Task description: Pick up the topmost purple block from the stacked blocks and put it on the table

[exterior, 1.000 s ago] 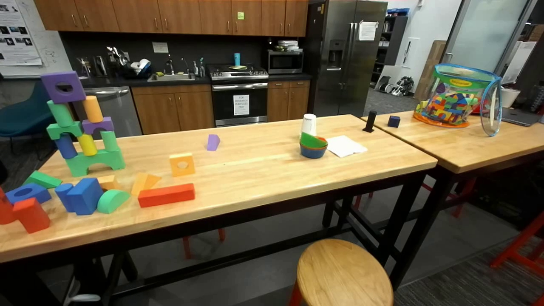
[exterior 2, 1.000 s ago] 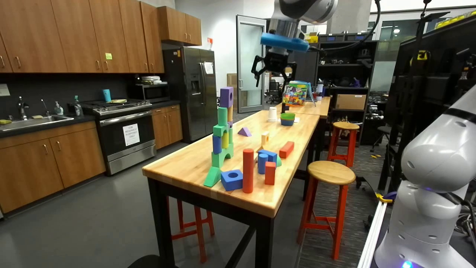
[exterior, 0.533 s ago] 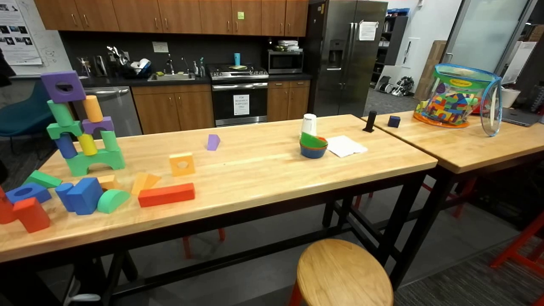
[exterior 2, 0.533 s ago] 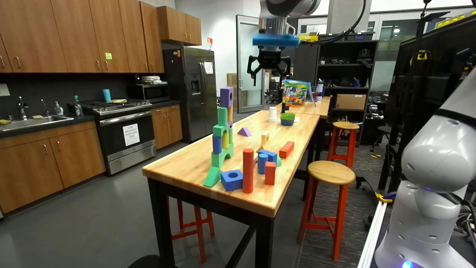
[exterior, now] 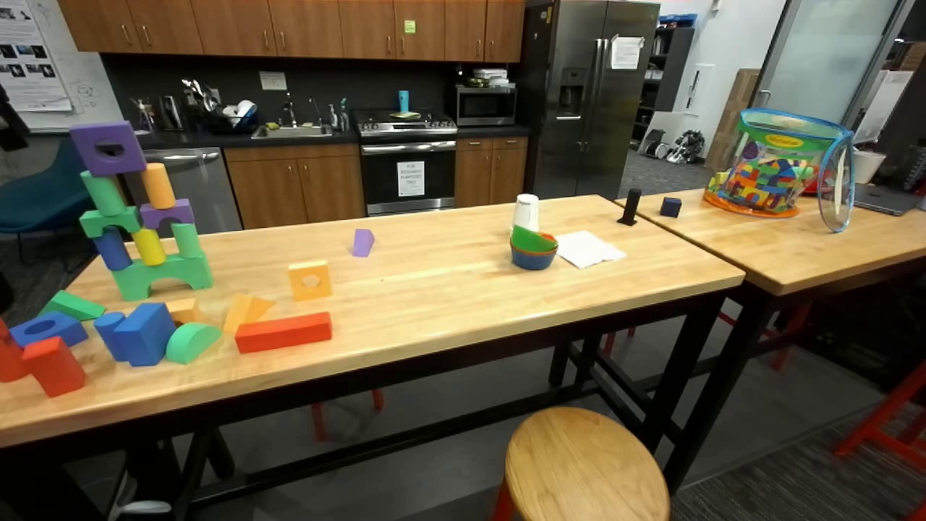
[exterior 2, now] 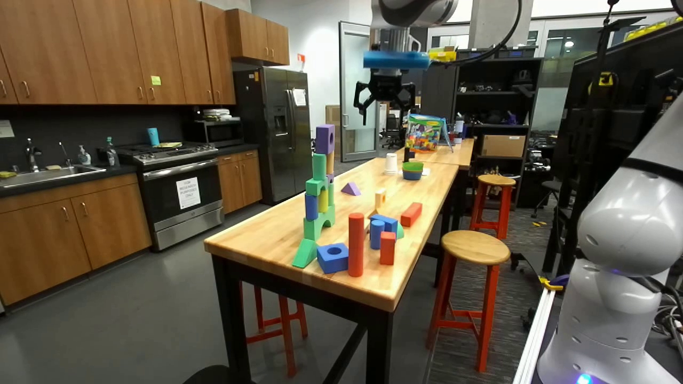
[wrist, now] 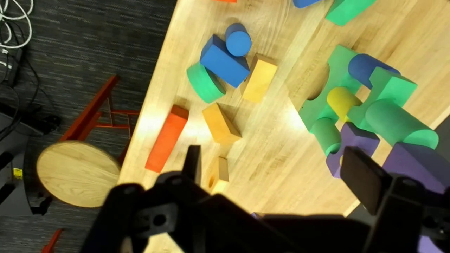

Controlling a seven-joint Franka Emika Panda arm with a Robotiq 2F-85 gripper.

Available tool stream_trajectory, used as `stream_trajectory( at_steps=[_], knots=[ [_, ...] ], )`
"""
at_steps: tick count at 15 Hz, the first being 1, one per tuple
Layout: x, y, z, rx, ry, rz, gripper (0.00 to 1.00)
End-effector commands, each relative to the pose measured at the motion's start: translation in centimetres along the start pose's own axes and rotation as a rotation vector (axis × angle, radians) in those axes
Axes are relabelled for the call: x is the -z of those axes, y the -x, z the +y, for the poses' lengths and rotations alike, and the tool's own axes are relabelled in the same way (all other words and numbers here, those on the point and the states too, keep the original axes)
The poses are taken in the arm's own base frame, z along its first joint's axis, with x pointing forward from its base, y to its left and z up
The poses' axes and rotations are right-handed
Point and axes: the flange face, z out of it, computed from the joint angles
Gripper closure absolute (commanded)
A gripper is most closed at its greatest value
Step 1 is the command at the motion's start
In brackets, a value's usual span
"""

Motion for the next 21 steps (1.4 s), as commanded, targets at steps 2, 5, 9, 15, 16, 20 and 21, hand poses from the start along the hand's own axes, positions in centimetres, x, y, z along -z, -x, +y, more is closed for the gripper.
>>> stream_trajectory(
  at_steps=[2,5,9,15,16,20,21],
  knots=[
    [0.5,-1.1,-0.8,0.054,-0.010,0.024,0.00],
    [2.6,-1.7,-1.4,0.050,-0.038,0.072,0.00],
    [5.3,-2.2,-3.1,0.085,-0.087,0.097,0.00],
    [6.0,-3.0,-6.9,0.113,-0.072,0.143,0.00],
    [5.8,-3.2,-7.5,0.121,-0.066,0.149,0.00],
    [4.8,-3.5,-9.6,0.146,-0.069,0.150,0.00],
    [4.7,-3.6,-9.9,0.141,-0.079,0.146,0.00]
  ],
)
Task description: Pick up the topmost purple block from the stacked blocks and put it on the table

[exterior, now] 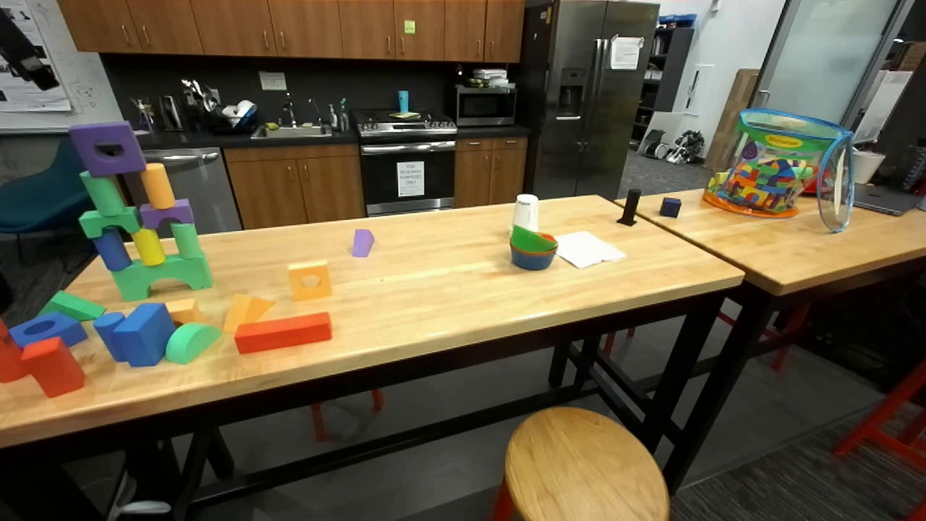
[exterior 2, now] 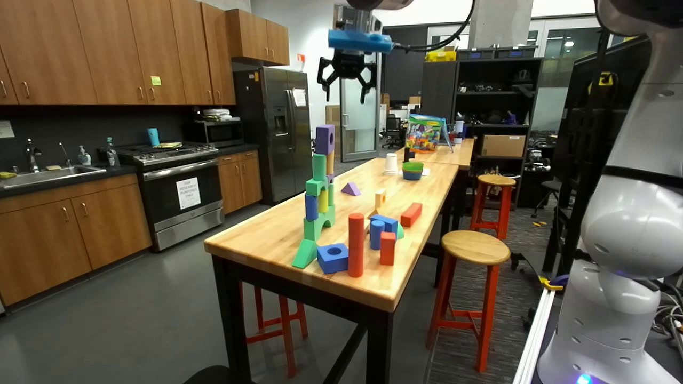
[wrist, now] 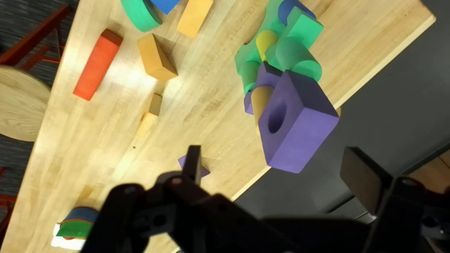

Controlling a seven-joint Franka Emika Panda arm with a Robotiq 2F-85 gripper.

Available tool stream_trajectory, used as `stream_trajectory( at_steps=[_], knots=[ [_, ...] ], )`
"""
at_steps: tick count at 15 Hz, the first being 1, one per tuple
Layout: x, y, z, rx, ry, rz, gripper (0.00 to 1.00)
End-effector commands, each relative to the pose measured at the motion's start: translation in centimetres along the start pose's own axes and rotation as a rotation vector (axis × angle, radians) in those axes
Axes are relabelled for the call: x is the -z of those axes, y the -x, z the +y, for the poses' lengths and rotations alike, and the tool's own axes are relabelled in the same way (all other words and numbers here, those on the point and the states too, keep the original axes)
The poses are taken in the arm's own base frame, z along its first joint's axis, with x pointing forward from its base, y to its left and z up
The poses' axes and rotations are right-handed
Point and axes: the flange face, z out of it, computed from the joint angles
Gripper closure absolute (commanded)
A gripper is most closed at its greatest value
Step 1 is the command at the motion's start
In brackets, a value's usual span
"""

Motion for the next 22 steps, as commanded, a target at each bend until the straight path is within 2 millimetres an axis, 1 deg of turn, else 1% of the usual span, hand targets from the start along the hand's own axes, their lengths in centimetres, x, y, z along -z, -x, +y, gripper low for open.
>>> stream_trajectory(
  at_steps=[1,6,8,9,12,17,20,22],
  knots=[
    [-0.1,-0.8,-1.4,-0.043,-0.016,-0.015,0.00],
    [0.4,-1.0,-2.0,-0.198,-0.078,-0.115,0.00],
    [0.8,-0.8,-2.4,-0.188,-0.109,-0.113,0.00],
    [0.2,-0.8,-1.8,-0.170,-0.084,-0.102,0.00],
    [0.5,-0.7,-2.1,-0.171,-0.094,-0.105,0.00],
    [0.4,-0.8,-2.2,-0.182,-0.091,-0.104,0.00],
    [-0.3,-1.0,-2.7,-0.205,-0.097,-0.140,0.00],
    [-1.0,-1.5,-3.3,-0.269,-0.114,-0.181,0.00]
  ],
)
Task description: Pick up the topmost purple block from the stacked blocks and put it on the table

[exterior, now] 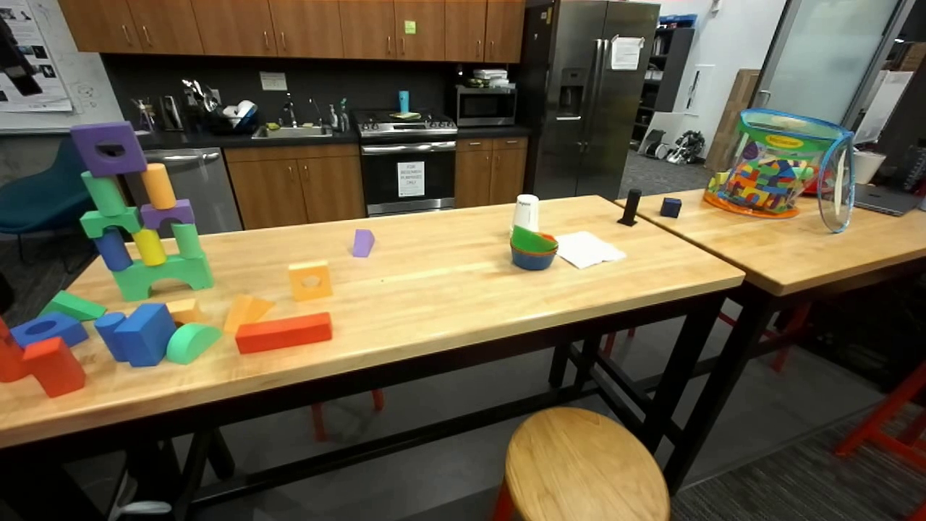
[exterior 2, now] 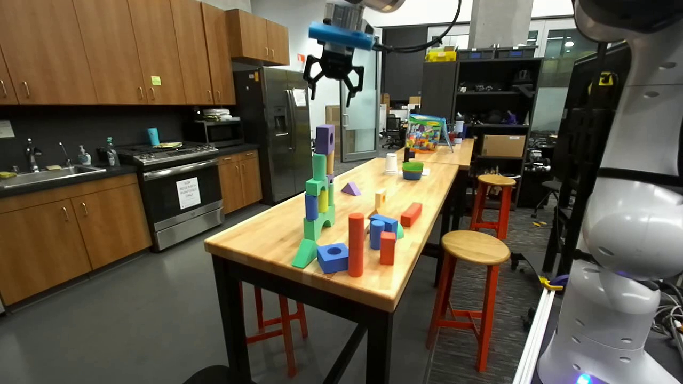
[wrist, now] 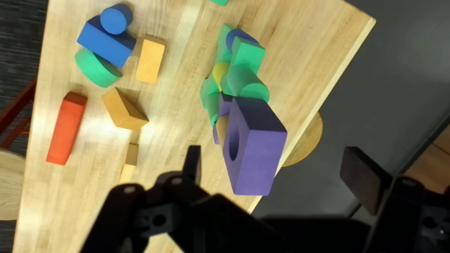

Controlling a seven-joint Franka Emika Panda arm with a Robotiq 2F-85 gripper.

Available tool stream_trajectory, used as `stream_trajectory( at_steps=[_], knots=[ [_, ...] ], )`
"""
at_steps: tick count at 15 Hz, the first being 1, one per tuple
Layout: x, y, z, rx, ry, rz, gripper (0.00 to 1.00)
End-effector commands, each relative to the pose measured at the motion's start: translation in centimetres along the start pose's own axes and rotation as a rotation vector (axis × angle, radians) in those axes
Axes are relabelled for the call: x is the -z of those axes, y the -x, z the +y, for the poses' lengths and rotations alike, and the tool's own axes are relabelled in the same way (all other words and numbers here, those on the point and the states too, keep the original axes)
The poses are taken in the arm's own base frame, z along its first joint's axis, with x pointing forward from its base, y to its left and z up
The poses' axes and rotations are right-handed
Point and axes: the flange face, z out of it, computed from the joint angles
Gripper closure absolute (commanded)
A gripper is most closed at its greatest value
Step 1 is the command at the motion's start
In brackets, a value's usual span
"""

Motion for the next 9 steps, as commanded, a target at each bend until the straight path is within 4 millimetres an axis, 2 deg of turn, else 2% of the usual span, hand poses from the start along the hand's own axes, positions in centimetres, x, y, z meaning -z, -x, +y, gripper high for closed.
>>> stream_trajectory(
  at_steps=[1,5,9],
  knots=[
    [-0.9,-0.8,-1.4,-0.112,-0.037,-0.083,0.00],
    [-2.2,-1.6,-2.5,-0.235,-0.069,-0.165,0.00],
    [-3.0,-2.6,-2.7,-0.293,-0.032,-0.142,0.00]
  ],
)
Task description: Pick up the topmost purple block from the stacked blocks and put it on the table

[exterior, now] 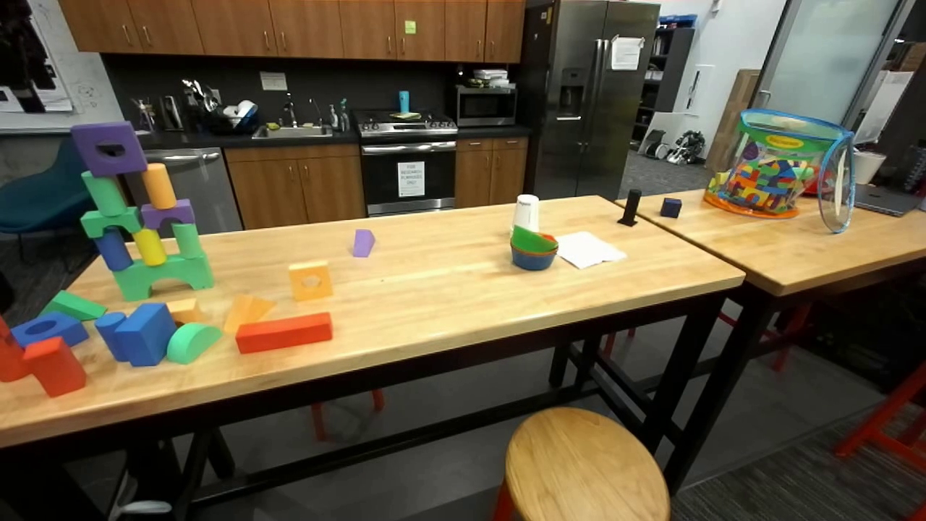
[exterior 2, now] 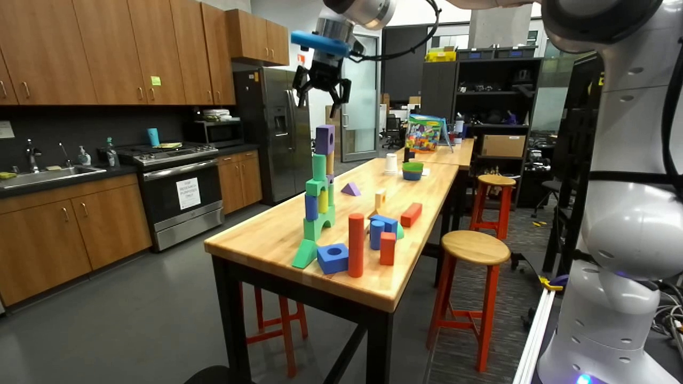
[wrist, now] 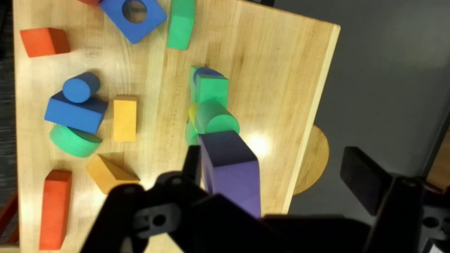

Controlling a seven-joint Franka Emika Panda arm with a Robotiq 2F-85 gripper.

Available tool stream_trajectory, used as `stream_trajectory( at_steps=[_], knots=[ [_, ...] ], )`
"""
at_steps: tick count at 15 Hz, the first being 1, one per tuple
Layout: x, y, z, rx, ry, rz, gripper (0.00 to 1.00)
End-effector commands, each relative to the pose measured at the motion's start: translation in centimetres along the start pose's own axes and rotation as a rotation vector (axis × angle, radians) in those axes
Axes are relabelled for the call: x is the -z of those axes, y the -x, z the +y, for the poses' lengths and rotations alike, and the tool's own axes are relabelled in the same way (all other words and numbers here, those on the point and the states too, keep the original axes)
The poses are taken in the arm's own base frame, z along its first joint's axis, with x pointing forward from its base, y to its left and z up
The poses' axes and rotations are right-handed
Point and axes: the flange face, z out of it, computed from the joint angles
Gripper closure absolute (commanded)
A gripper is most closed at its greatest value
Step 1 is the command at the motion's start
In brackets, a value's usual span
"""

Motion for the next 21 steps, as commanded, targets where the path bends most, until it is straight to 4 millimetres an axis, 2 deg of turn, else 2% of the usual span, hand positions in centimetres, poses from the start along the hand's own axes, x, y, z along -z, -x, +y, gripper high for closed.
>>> stream_trajectory(
  at_steps=[1,3,6,11,21],
  knots=[
    [0.3,-0.6,-0.7,-0.062,0.032,0.022,0.00],
    [0.3,-0.8,-0.3,-0.090,0.092,0.049,0.00],
    [0.9,0.4,0.4,-0.086,0.188,0.047,0.00],
    [1.0,1.7,-0.1,-0.066,0.222,0.052,0.00],
    [-0.4,0.3,-0.6,-0.127,0.218,0.054,0.00]
  ],
)
